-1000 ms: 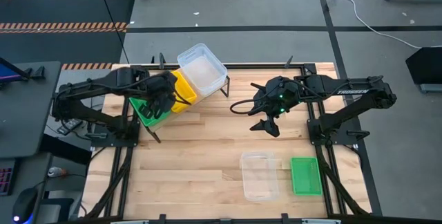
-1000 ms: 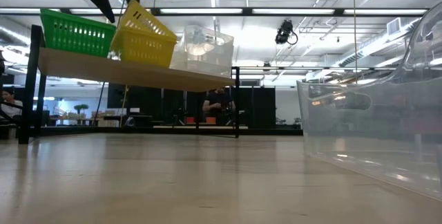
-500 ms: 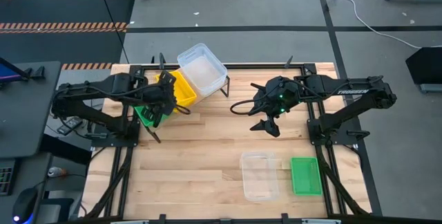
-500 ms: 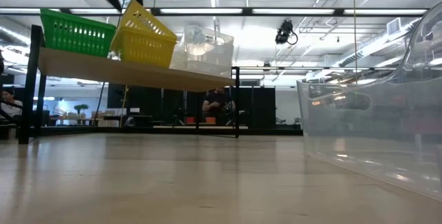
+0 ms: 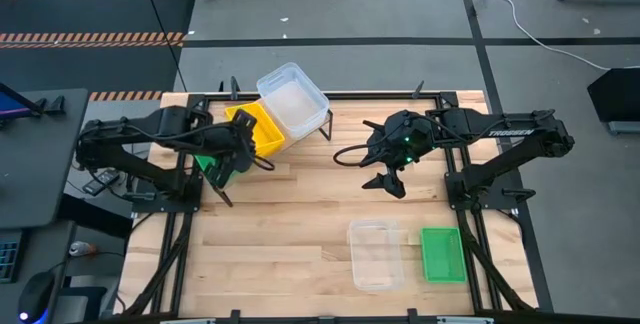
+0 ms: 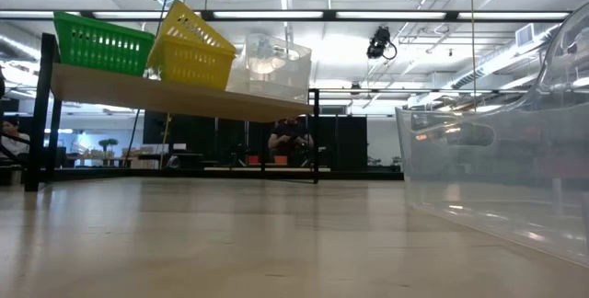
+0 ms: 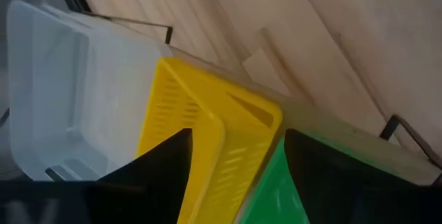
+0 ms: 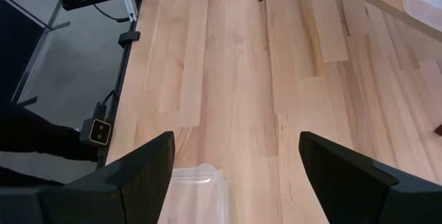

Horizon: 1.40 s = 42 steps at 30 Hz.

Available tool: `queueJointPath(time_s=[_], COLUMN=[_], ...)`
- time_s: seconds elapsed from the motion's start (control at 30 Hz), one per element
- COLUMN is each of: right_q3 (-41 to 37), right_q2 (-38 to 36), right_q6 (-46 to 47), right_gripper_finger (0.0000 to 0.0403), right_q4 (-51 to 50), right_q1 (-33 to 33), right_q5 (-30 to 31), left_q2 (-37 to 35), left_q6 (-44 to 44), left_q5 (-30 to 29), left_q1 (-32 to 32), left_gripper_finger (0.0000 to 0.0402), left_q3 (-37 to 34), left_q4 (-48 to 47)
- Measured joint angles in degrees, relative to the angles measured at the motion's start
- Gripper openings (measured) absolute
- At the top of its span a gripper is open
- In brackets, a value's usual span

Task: Stack baskets on shelf by color
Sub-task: Stack the yellow bin on top of the other yellow bin on the shelf

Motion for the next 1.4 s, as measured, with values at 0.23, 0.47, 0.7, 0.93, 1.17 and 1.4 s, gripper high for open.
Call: queueJointPath(time_s=[0.23,0.47,0.7,0.93,1.17,1.4], right_q3=[0.00,0.00,0.00,0.00,0.00,0.00], right_q2=[0.01,0.01,0.01,0.01,0.01,0.01], right_q6=[0.00,0.57,0.58,0.48,0.49,0.82], right_gripper_finger=[0.0314,0.0314,0.0314,0.0314,0.0314,0.0314], right_q4=[0.02,-0.68,-1.79,-1.75,-1.72,-1.68], right_q1=[0.00,0.27,0.50,0.50,0.50,0.50], right_q5=[0.48,0.61,0.63,0.62,0.61,0.61], left_q2=[2.18,3.48,3.39,3.39,3.39,3.39], left_q6=[-0.03,1.32,3.30,2.49,1.50,1.43], left_q5=[-0.01,0.17,0.17,0.24,1.14,1.38], left_q1=[2.91,4.10,4.06,4.04,4.04,4.03], left_gripper_finger=[0.0205,0.0167,0.0108,0.0037,0.0031,0.0094], left_q3=[-0.04,-0.07,-0.07,-0.07,-0.07,-0.07], left_q4=[-0.79,-1.03,-2.72,-3.15,-3.02,-3.04])
